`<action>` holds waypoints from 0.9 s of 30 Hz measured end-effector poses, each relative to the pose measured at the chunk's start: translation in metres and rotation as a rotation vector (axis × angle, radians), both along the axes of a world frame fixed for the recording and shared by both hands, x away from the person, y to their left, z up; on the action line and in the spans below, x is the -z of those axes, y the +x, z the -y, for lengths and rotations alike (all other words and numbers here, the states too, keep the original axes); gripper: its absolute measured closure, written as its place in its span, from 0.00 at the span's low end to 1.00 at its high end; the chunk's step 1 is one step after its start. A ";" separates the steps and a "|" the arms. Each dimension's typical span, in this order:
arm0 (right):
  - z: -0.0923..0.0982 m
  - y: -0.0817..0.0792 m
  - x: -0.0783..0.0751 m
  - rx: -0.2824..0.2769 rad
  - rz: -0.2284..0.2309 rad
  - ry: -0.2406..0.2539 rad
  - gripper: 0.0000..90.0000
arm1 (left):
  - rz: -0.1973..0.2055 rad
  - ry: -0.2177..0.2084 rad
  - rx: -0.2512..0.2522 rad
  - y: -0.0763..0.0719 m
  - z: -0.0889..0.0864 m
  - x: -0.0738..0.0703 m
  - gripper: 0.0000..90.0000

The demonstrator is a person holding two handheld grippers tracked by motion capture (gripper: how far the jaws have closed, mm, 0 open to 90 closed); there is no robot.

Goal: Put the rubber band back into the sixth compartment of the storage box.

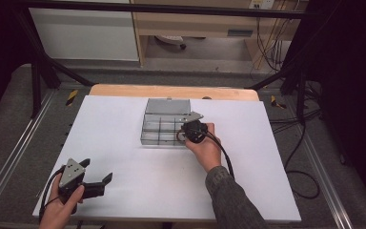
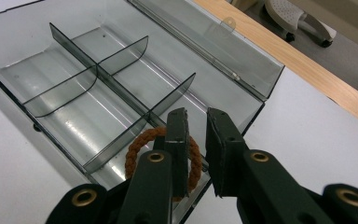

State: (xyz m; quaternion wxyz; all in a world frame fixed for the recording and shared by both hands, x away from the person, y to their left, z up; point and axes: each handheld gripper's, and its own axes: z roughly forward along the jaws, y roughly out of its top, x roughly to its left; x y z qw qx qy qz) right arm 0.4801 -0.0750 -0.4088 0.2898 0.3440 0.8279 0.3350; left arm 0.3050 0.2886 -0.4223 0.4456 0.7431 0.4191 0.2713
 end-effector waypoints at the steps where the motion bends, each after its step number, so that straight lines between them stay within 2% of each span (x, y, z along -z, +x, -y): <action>1: 0.000 0.000 0.000 0.001 0.002 0.006 0.88 | 0.000 0.000 0.000 0.000 0.000 0.000 0.06; 8: 0.000 -0.002 -0.002 -0.001 0.000 0.028 0.86 | 0.000 0.002 0.000 0.000 0.000 0.000 0.06; 12: 0.000 -0.004 -0.004 0.004 0.001 0.054 0.82 | 0.000 0.000 -0.001 0.000 0.000 0.000 0.06; 16: 0.002 -0.010 -0.009 0.020 -0.008 0.166 0.73 | 0.000 0.000 -0.003 0.000 0.000 0.000 0.06; 20: 0.004 -0.016 -0.016 0.019 0.005 0.201 0.62 | 0.001 0.000 -0.004 0.000 0.000 0.000 0.06; 27: 0.012 -0.026 -0.034 0.032 -0.021 0.345 0.35 | 0.001 0.003 -0.004 0.000 0.000 0.000 0.06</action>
